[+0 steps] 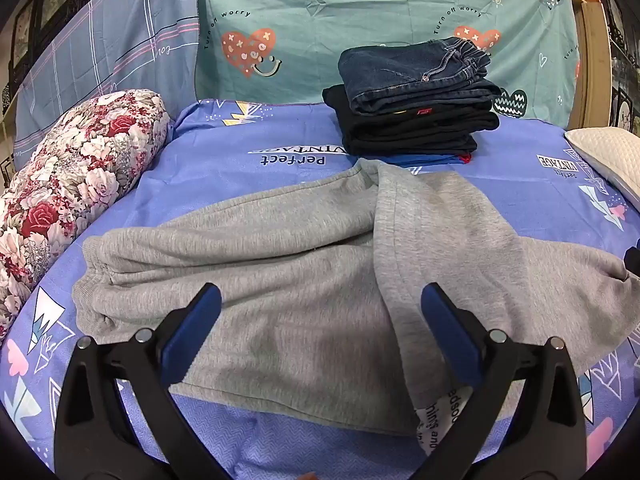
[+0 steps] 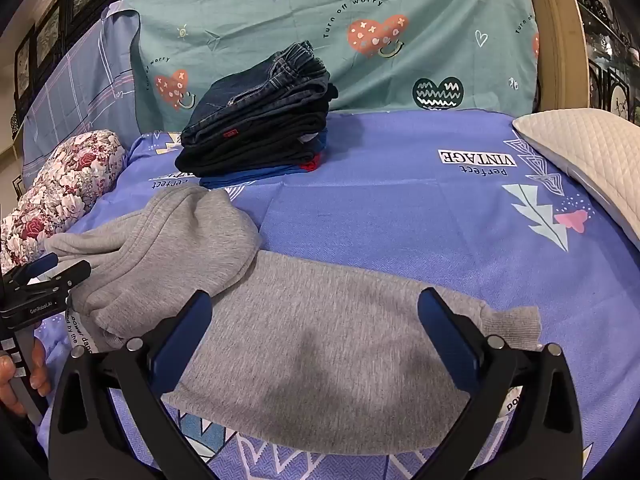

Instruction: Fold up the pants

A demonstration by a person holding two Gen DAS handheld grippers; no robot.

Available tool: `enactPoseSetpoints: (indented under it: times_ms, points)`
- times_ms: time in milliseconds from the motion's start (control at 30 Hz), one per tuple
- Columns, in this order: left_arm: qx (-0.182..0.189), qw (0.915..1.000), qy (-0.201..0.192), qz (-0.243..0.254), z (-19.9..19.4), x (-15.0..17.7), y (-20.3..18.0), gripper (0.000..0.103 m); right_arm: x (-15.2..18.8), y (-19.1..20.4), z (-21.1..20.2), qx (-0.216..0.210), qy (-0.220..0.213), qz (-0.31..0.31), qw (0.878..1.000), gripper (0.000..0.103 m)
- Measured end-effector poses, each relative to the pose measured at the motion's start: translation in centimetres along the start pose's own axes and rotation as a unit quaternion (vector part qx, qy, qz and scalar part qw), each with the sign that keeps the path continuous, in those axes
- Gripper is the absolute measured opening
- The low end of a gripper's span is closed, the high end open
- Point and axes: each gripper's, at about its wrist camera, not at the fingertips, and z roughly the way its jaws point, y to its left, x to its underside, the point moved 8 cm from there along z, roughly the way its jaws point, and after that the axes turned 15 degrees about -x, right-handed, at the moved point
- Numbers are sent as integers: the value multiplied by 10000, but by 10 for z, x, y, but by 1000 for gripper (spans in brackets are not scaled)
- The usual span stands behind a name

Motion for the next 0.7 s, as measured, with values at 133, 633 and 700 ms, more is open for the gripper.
enactPoseSetpoints:
  times_ms: [133,633,700]
  points:
    - [-2,10000,-3,0,0,0,0,101,0,0,0,-6,-12,7,10000,102]
    - [2,10000,-1,-3,0,0,0,101,0,1,0,-19,-1,28,10000,102]
    - [2,10000,-1,-4,0,0,0,101,0,0,0,-19,-2,29,10000,102]
